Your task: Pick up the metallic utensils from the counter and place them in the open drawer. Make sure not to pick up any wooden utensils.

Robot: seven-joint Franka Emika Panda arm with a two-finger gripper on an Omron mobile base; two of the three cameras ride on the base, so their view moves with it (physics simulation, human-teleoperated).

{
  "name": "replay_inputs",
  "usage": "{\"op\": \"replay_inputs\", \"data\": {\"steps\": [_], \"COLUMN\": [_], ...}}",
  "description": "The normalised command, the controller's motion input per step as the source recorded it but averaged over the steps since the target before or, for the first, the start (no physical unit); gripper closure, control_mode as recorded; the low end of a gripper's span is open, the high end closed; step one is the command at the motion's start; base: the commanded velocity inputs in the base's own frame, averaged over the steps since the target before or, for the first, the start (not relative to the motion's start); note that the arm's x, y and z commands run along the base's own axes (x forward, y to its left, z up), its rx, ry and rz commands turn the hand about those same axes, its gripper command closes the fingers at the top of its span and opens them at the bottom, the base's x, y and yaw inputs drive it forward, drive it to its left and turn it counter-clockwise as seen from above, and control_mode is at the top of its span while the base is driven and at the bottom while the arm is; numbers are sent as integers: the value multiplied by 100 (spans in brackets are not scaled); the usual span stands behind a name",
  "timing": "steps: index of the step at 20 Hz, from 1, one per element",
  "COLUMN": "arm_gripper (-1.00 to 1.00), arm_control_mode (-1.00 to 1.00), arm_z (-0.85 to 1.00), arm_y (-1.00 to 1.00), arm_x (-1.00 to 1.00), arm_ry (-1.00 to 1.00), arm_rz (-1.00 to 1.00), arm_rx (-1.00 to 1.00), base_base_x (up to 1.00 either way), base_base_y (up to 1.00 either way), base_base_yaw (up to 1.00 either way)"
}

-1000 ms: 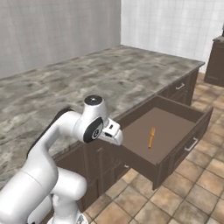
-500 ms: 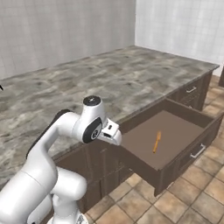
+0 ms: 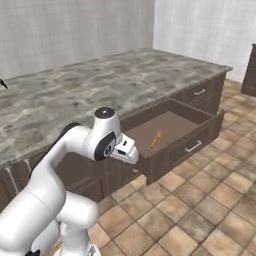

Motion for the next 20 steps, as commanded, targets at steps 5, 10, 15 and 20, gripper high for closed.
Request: {"op": "replay_inputs", "data": {"steps": [5, 10, 15, 20], "arm_gripper": [-100, -100, -100, -100], "arm_control_mode": [100, 100, 100, 100], "arm_z": [0, 0, 0, 0], "arm_y": [0, 0, 0, 0], "arm_x": [0, 0, 0, 0], "arm_ry": [0, 0, 0, 0], "arm_rz": [0, 0, 0, 0], "arm_rx": [0, 0, 0, 0], "base_base_x": [-86, -4, 0, 4], "base_base_y": [56, 75, 64, 86], "base_base_yaw": [34, 92, 96, 79]}}
